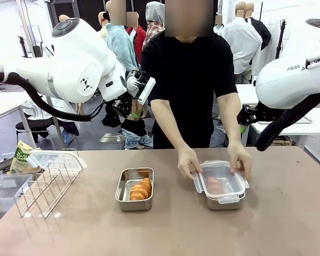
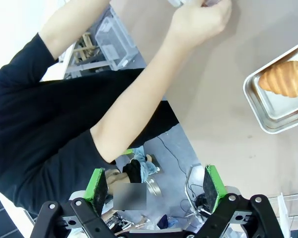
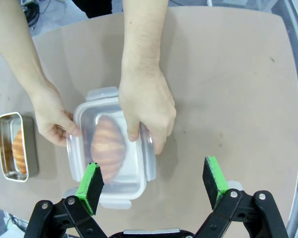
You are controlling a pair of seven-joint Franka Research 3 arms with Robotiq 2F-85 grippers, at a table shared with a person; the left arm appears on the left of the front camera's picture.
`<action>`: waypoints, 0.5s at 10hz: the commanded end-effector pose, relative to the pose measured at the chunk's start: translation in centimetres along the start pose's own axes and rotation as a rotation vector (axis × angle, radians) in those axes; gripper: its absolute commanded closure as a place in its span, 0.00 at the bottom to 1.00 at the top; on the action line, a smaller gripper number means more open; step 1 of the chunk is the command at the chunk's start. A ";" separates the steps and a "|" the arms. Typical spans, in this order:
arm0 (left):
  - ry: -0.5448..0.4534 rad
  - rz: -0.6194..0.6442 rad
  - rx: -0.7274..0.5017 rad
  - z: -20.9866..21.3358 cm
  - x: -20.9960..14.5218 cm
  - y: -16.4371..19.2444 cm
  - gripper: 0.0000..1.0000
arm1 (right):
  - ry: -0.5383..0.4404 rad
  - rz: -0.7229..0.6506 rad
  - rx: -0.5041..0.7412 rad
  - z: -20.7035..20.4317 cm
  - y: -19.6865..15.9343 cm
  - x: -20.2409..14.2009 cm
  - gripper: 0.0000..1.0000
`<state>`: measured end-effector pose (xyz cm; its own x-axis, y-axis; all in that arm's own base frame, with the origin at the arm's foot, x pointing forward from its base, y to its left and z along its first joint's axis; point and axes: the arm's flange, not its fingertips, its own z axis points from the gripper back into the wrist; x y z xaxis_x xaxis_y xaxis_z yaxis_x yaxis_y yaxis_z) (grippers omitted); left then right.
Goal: Place the bread in airtight containers.
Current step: Pick up one Airtight Container lid and hand it to the human.
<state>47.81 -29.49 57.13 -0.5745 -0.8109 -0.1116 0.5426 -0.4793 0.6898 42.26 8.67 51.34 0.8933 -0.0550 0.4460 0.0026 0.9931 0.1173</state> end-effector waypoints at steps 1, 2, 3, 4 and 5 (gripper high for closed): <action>0.061 0.064 -0.054 2.0 -2.3 -2.2 0.00 | 0.002 -0.002 -0.001 0.0 -0.1 0.0 0.00; 0.102 0.108 -0.089 3.0 -4.6 -3.8 0.00 | 0.002 -0.002 -0.001 0.0 -0.1 0.0 0.00; 0.113 0.121 -0.130 3.4 -6.7 -5.3 0.00 | 0.002 -0.002 -0.001 0.0 -0.1 0.0 0.00; 0.136 0.159 -0.173 3.8 -9.1 -6.8 0.00 | 0.002 -0.002 -0.001 0.0 -0.1 0.0 0.00; 0.178 0.196 -0.241 4.3 -11.3 -8.7 0.00 | 0.002 -0.002 -0.001 0.0 -0.1 0.0 0.00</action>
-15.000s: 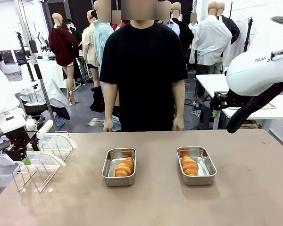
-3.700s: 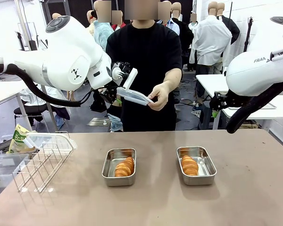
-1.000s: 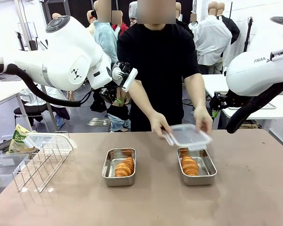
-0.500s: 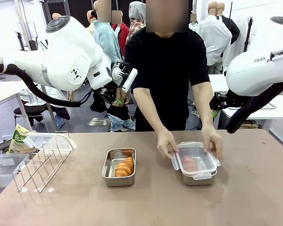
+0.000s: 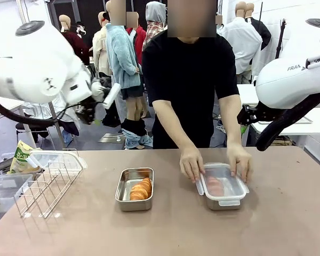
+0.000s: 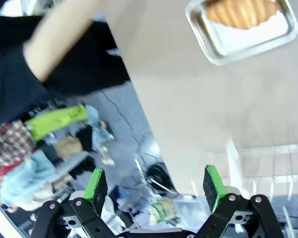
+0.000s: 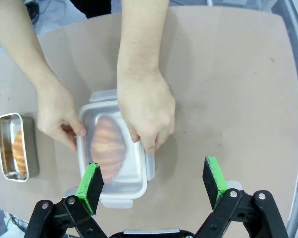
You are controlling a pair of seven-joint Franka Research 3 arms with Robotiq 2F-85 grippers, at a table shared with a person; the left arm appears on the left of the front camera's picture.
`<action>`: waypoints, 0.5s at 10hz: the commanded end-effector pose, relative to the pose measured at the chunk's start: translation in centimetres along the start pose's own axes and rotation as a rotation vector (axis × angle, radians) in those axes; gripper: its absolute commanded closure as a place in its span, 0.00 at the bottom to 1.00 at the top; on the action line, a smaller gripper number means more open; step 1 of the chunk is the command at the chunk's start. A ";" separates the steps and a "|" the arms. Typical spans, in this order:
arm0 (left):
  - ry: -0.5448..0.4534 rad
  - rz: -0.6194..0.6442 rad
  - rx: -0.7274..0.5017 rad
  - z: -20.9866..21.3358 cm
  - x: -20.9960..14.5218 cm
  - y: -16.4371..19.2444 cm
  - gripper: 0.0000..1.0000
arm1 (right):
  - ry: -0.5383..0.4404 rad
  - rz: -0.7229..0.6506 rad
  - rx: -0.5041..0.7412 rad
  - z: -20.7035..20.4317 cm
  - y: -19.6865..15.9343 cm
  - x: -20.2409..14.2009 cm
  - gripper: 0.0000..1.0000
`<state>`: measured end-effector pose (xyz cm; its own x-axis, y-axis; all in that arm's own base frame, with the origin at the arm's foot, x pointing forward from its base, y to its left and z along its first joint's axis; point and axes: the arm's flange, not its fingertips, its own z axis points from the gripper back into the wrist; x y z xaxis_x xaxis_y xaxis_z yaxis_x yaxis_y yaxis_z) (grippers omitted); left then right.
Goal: Place the bread in airtight containers.
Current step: Pick up one Airtight Container lid and hand it to the human.
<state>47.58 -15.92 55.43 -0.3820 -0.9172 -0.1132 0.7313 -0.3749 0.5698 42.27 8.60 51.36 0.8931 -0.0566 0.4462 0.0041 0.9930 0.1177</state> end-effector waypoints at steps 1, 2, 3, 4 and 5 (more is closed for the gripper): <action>0.089 0.044 -0.153 0.4 -2.7 -2.1 0.00 | 0.002 0.000 0.000 -0.1 -0.1 0.0 0.00; 0.083 0.053 -0.214 0.1 -4.4 -3.3 0.00 | 0.002 0.000 0.000 -0.1 -0.1 0.0 0.00; 0.077 0.086 -0.244 -0.6 -6.4 -4.5 0.00 | 0.002 0.000 0.000 -0.1 -0.1 0.0 0.00; 0.060 0.117 -0.256 -1.6 -7.9 -5.6 0.00 | 0.002 0.000 0.000 -0.1 -0.1 0.0 0.00; 0.043 0.115 -0.320 -2.2 -8.6 -6.6 0.00 | 0.002 0.000 0.000 -0.1 -0.1 0.0 0.00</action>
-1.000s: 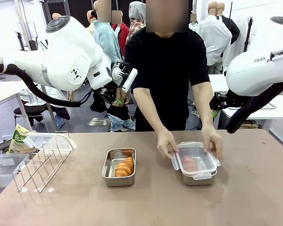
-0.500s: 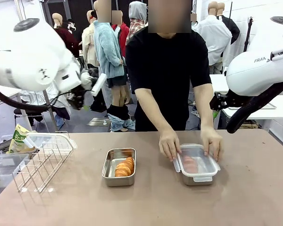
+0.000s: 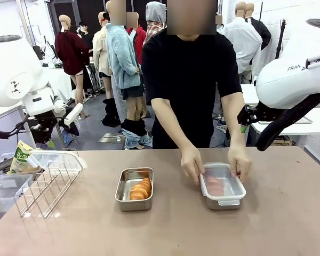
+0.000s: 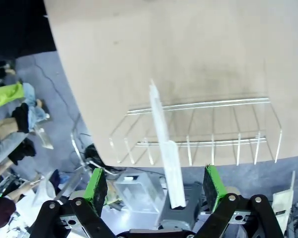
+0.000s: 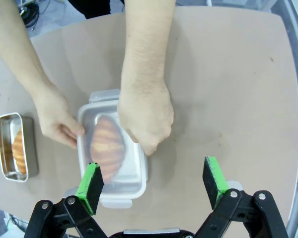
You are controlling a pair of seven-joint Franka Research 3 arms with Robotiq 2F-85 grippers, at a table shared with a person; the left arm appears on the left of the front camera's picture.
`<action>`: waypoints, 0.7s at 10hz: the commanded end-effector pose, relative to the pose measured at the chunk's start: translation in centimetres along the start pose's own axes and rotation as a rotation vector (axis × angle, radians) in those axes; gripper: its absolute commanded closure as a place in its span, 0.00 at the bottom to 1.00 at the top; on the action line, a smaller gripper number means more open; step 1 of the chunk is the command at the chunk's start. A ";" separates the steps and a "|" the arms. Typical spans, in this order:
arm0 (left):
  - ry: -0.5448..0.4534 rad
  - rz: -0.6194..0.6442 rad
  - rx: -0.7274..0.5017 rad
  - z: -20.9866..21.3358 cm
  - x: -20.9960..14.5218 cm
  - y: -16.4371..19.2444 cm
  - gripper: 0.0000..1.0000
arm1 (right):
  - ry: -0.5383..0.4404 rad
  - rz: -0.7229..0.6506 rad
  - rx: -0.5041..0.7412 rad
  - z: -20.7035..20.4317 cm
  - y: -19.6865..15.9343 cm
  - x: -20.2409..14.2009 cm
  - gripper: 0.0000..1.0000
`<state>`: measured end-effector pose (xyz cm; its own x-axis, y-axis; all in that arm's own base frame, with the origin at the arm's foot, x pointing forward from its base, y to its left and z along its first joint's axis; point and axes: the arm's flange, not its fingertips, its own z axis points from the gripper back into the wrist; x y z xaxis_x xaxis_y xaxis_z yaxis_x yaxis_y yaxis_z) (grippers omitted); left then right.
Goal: Place the bread in airtight containers.
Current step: Pick up one Airtight Container lid and hand it to the human.
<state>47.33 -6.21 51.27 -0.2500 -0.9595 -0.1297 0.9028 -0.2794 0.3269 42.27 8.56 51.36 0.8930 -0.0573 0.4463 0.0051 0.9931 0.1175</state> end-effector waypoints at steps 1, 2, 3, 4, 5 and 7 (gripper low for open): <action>-0.040 0.006 -0.071 -0.8 -0.7 -1.0 0.00 | 0.003 0.000 0.000 -0.1 0.0 0.0 0.00; -0.037 0.032 -0.081 -1.1 -1.4 -1.7 0.00 | 0.003 0.000 0.000 -0.1 0.0 0.0 0.00; -0.039 0.062 -0.099 -1.8 -2.3 -2.6 0.00 | 0.003 0.000 0.000 -0.1 0.0 0.0 0.00; -0.054 0.081 -0.098 -2.2 -3.3 -3.5 0.00 | 0.003 0.000 0.000 -0.1 0.0 0.0 0.00; -0.029 0.093 -0.104 -2.4 -3.9 -3.7 0.00 | 0.003 0.000 0.000 -0.1 0.0 0.0 0.00; -0.009 0.107 -0.060 -2.4 -4.6 -3.7 0.00 | 0.003 0.000 0.000 -0.1 0.0 0.0 0.00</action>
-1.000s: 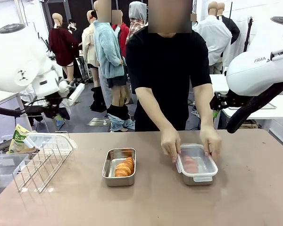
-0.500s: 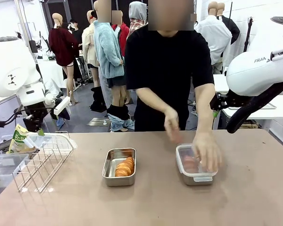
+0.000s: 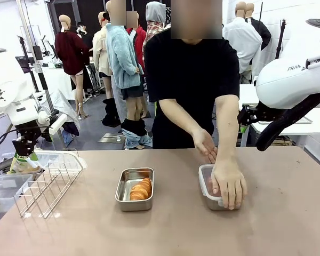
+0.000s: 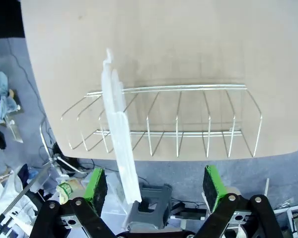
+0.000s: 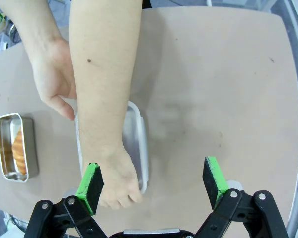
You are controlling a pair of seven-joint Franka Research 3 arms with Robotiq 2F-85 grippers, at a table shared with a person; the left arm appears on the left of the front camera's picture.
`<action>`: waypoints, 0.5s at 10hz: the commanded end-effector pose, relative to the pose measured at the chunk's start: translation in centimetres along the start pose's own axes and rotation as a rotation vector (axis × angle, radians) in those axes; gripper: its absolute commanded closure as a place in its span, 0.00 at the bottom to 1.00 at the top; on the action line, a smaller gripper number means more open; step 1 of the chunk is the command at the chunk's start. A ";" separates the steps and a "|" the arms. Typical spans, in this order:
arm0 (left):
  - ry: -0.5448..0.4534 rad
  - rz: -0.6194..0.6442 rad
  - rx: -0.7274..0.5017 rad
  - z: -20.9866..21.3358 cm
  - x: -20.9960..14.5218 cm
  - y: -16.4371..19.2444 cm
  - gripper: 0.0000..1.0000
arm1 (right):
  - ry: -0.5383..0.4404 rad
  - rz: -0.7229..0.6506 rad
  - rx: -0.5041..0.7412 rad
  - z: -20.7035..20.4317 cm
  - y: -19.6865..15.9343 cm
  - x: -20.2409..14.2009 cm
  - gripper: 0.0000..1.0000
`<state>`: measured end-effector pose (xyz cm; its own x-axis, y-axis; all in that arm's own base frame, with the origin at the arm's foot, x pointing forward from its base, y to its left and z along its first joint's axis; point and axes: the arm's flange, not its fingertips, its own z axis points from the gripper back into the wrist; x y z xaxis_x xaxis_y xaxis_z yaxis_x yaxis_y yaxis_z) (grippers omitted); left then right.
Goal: Place the bread in airtight containers.
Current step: Pick up one Airtight Container lid and hand it to the human.
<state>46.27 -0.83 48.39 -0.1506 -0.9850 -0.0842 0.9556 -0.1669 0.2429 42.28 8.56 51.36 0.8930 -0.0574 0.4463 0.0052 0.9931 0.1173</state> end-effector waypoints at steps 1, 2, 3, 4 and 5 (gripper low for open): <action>-0.013 -0.021 0.105 0.3 0.2 0.0 0.00 | 0.003 0.000 0.001 -0.1 0.0 0.0 0.00; 0.000 0.000 0.000 0.0 0.0 0.0 0.00 | 0.003 0.000 0.001 -0.1 0.0 0.0 0.00; 0.000 0.000 0.000 0.0 0.0 0.0 0.00 | 0.003 0.000 0.001 -0.1 0.0 0.0 0.00; 0.000 0.000 0.000 0.0 0.0 0.0 0.00 | 0.003 0.000 0.001 -0.1 0.0 0.0 0.00; 0.000 0.000 0.000 0.0 0.0 0.0 0.00 | 0.003 0.000 0.001 -0.1 0.0 0.0 0.00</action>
<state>46.38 -0.93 48.34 -0.1522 -0.9847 -0.0853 0.9525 -0.1691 0.2531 42.28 8.56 51.36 0.8930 -0.0574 0.4463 0.0052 0.9931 0.1173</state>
